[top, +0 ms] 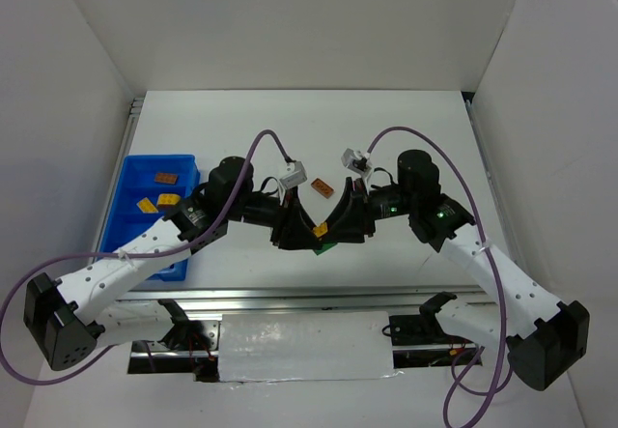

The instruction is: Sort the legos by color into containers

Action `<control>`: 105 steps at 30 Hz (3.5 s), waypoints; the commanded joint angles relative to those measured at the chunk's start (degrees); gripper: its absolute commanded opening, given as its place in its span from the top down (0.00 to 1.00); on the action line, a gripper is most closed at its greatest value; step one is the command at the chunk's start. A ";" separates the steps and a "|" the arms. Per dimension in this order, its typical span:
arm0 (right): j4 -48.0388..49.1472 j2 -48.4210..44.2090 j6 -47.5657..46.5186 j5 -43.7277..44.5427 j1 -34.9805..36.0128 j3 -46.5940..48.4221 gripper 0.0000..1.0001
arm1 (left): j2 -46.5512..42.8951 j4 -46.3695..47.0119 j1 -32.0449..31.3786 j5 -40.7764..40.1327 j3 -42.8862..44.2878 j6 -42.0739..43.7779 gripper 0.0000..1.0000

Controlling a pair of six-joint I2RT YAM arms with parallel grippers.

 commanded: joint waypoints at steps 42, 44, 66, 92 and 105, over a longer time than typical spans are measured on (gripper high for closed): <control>0.55 -3.02 -0.15 1.10 0.63 1.79 0.71 | -0.65 3.57 -0.22 1.63 2.18 1.70 1.00; 4.94 -3.20 1.87 -1.36 0.63 0.31 0.38 | -0.91 4.00 -0.22 1.17 2.18 1.78 1.00; 40.38 -12.42 24.30 11.11 0.81 -15.35 0.22 | -8.12 11.92 -0.22 -7.17 0.07 -4.37 1.00; 46.96 -9.00 24.29 9.18 2.21 -18.42 1.00 | -11.46 9.54 6.62 -5.34 0.86 -6.83 1.00; 27.29 -12.95 13.22 24.98 0.98 -17.54 1.00 | -10.42 -21.09 21.11 -51.58 10.26 -9.62 1.00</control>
